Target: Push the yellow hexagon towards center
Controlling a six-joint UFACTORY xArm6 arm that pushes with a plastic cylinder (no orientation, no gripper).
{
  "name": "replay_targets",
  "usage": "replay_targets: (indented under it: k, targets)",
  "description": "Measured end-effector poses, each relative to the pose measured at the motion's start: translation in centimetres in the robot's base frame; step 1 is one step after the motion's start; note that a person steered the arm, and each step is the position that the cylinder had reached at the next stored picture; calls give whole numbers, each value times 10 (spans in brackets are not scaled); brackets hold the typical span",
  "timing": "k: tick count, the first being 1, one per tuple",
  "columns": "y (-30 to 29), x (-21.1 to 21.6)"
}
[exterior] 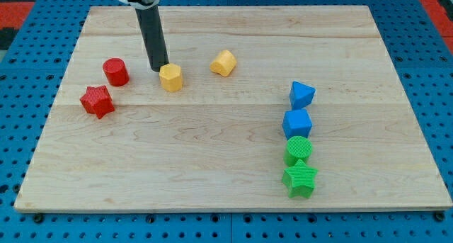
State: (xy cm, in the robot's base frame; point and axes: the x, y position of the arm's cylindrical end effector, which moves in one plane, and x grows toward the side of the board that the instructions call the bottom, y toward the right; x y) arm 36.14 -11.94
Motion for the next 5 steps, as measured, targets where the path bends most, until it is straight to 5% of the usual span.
replay_targets:
  k: [5]
  targets:
    - [56, 84]
